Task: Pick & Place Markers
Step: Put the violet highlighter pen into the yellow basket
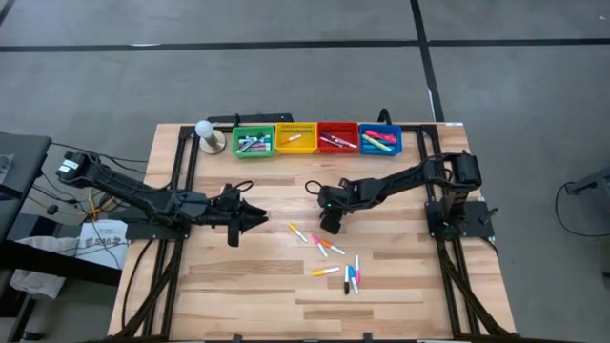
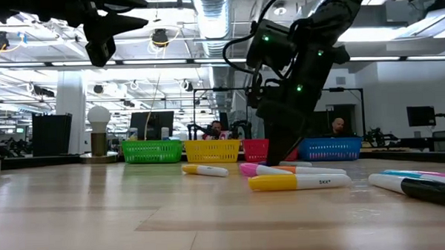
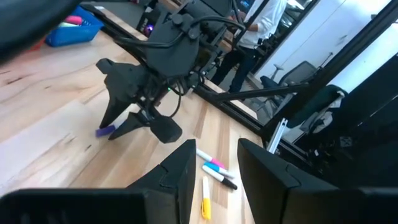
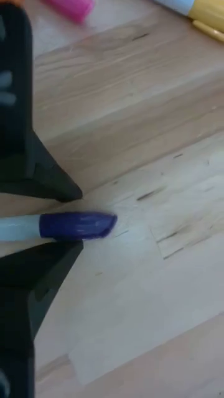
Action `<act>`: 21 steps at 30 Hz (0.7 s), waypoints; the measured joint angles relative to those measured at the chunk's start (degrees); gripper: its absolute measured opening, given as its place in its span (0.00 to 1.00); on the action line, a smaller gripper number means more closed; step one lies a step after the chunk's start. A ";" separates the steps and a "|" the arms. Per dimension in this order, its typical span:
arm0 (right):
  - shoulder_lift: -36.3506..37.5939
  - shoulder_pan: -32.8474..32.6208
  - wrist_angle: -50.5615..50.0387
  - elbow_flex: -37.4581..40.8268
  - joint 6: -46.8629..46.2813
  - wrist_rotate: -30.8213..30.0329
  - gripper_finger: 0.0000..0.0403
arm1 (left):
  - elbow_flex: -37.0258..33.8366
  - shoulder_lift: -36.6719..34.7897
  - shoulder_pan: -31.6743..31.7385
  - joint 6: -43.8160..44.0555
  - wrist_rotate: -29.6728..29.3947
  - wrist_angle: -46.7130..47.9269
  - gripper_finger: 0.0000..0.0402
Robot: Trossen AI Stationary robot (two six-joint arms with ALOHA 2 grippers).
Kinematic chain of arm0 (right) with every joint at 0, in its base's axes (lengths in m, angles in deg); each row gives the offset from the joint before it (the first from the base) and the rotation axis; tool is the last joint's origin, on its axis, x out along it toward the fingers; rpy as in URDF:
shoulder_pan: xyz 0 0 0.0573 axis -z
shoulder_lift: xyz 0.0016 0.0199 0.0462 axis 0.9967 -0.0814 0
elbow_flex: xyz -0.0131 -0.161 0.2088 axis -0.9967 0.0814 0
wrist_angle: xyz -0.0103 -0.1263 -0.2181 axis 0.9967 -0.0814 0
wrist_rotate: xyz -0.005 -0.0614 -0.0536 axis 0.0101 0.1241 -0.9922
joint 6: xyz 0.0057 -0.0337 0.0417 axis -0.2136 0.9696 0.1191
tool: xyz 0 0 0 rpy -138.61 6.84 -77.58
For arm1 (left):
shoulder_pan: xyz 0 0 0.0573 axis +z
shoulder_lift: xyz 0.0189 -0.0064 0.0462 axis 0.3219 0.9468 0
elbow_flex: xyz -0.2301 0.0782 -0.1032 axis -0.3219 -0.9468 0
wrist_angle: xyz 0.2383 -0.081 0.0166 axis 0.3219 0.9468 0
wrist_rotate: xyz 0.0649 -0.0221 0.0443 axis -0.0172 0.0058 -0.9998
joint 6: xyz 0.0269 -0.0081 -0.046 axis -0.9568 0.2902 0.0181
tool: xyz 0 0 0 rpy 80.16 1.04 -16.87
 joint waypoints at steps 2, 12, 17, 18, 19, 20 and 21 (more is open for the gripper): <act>0.85 0.15 0.78 0.31 -0.11 0.63 0.21 | 0.00 0.00 0.03 -0.01 -0.01 0.02 0.29; 5.37 2.47 5.68 -3.54 -0.48 6.45 0.07 | 0.00 0.00 0.03 -0.15 -0.01 0.04 0.29; 6.78 4.89 6.37 -10.26 5.43 6.65 0.07 | 0.00 0.00 0.05 -0.17 -0.01 0.11 0.29; 7.10 5.45 7.62 -11.81 7.12 7.26 0.06 | 0.00 0.00 0.05 -0.28 -0.01 0.23 0.29; 7.42 6.07 8.75 -13.12 8.92 8.31 0.06 | 0.00 0.00 0.04 -0.54 -0.01 0.28 0.29; 7.54 6.67 10.08 -14.53 10.55 9.52 0.06 | 0.00 0.00 0.04 -0.95 -0.02 0.26 0.29; 7.52 7.31 11.68 -15.93 11.88 10.70 0.06 | 0.00 0.00 0.05 -1.44 -0.01 0.26 0.29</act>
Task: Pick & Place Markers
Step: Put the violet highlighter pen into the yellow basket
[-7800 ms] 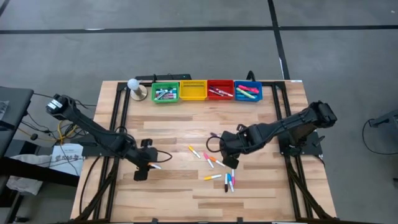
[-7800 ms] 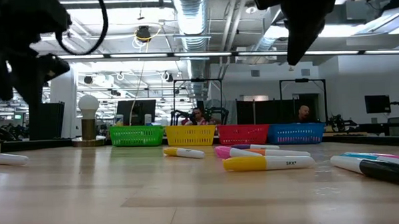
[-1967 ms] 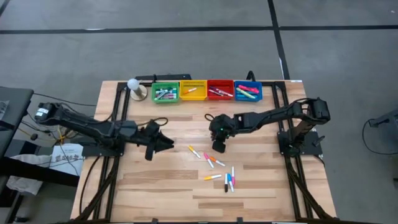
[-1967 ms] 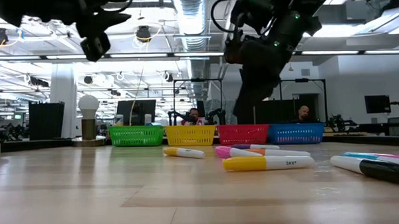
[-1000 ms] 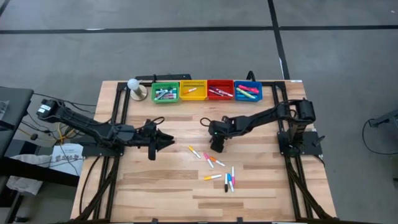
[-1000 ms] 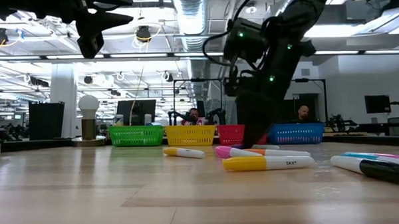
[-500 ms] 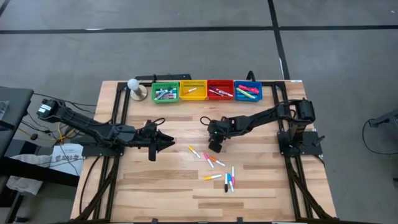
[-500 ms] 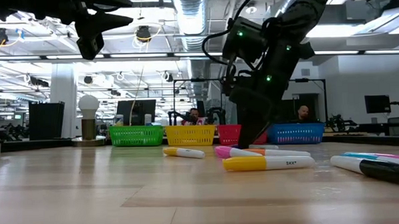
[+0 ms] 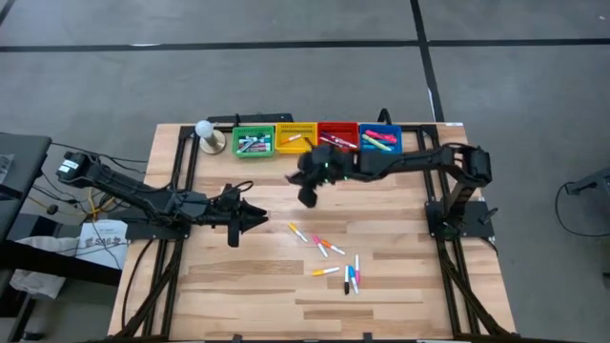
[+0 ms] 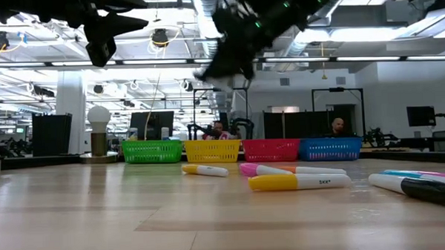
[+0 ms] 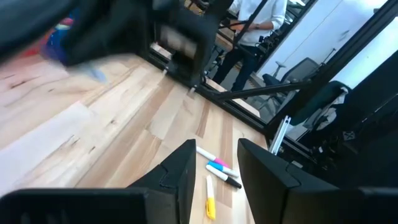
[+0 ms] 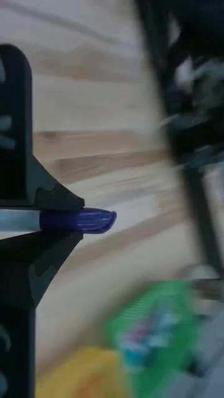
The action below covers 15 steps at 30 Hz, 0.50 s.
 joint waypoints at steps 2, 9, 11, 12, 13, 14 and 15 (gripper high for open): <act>-0.02 1.31 1.88 -2.53 1.60 1.74 0.07 | 0.00 0.00 0.00 -0.18 -0.02 0.00 0.29; 0.00 6.97 3.34 -7.60 4.54 2.39 0.07 | -0.02 0.00 0.00 -0.25 -0.31 0.01 0.29; 0.00 8.82 3.40 -7.75 4.54 2.38 0.07 | -0.02 0.00 -0.02 -0.25 -1.17 0.00 0.29; 0.00 9.64 3.35 -7.75 4.54 2.37 0.07 | -0.02 0.00 0.00 -0.25 -1.69 0.00 0.29; -0.02 10.48 3.26 -7.75 4.54 2.37 0.07 | -0.02 0.00 -0.01 -0.25 -2.28 0.02 0.29; -0.10 11.24 3.33 -7.75 4.54 2.37 0.07 | -0.02 0.00 0.00 -0.26 -2.84 0.02 0.29; -0.31 11.92 3.56 -7.75 4.54 2.37 0.08 | -0.02 0.00 0.00 -0.27 -3.41 0.02 0.29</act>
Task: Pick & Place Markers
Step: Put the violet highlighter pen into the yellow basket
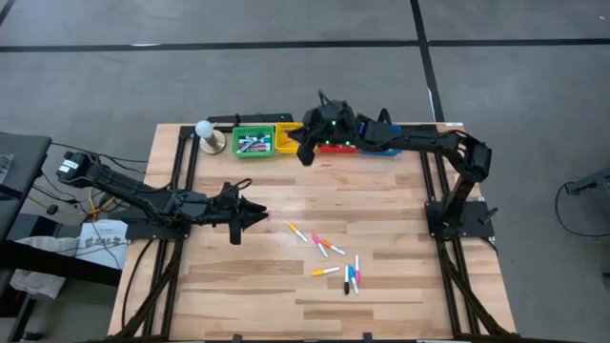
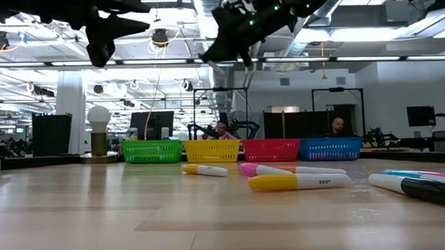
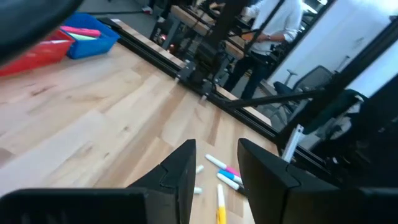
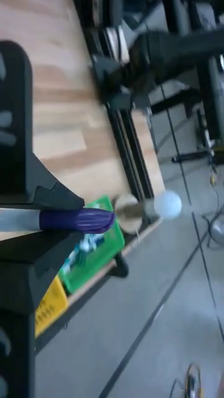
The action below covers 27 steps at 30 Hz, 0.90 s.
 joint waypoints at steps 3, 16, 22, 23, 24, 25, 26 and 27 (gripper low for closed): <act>-0.71 2.07 0.15 0.01 -0.01 0.59 0.09 | 0.00 0.00 0.00 -0.02 -1.70 0.05 0.29; -10.07 7.75 11.25 -0.04 -3.76 10.08 0.10 | -0.06 -0.02 0.78 -1.51 -9.98 0.24 0.29; -9.43 7.53 14.13 -0.04 -6.65 18.82 0.07 | -0.07 -0.02 1.46 -1.51 -11.95 -0.08 0.29; -8.96 6.95 15.67 -0.04 -7.46 20.63 0.07 | -0.07 -0.02 1.88 -1.51 -12.46 -0.13 0.29; -8.38 6.34 17.30 -0.04 -8.52 21.76 0.07 | -0.07 -0.02 2.44 -1.51 -13.03 -0.16 0.29; -7.55 5.71 18.52 -0.04 -9.57 22.68 0.08 | -0.07 -0.02 3.17 -1.51 -13.57 -0.21 0.29; -6.95 4.96 20.12 -0.05 -10.46 23.01 0.08 | -0.07 -0.02 4.05 -1.53 -14.03 -0.38 0.29; -6.49 4.16 21.86 -0.13 -11.23 23.04 0.09 | -0.07 -0.02 5.09 -2.14 -14.10 -0.54 0.29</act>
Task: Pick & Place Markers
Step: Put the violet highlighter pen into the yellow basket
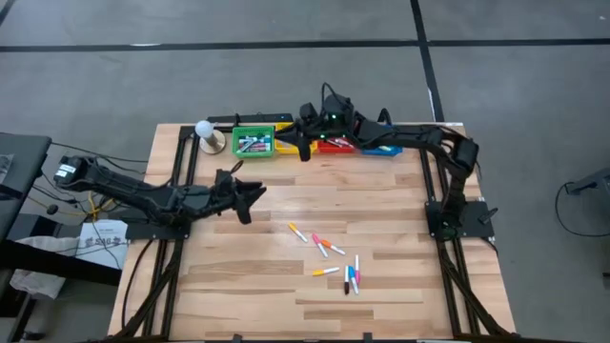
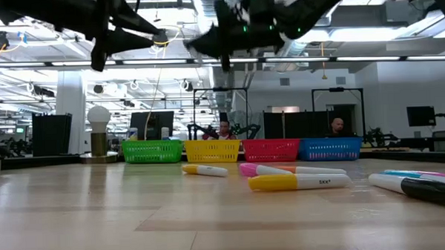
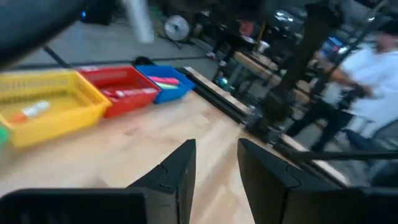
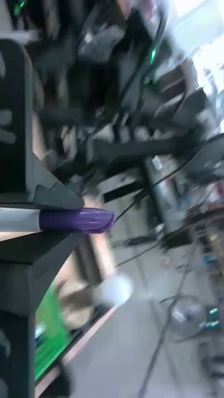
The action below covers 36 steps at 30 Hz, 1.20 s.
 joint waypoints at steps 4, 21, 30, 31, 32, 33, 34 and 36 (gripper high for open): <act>0.98 -3.26 6.21 0.00 -2.42 -0.09 0.09 | 0.00 0.00 4.73 -7.33 8.24 -2.21 0.29; 1.04 -15.37 10.01 0.04 -1.44 -0.35 0.08 | 0.00 0.28 8.23 -26.86 16.07 -10.38 0.40; 1.04 -17.23 10.05 0.04 0.21 -1.56 0.08 | 0.00 1.17 8.28 -26.81 22.59 -14.83 0.40; 1.04 -17.24 10.02 0.07 0.10 -1.22 0.08 | 0.00 1.70 8.30 -26.52 23.90 -15.00 0.40; 1.04 -17.25 9.94 0.07 0.04 -0.86 0.08 | 0.02 2.26 8.31 -26.28 24.96 -15.15 0.40; 1.04 -17.27 9.90 0.07 -0.10 -0.63 0.08 | 0.02 2.95 8.14 -26.08 25.80 -15.11 0.40; 1.04 -17.30 9.79 0.09 -0.45 -0.52 0.08 | 0.02 3.60 7.87 -25.95 26.04 -15.15 0.40; 1.04 -17.66 9.96 0.11 -1.21 -0.91 0.09 | 0.02 4.83 7.24 -26.27 26.94 -15.01 0.39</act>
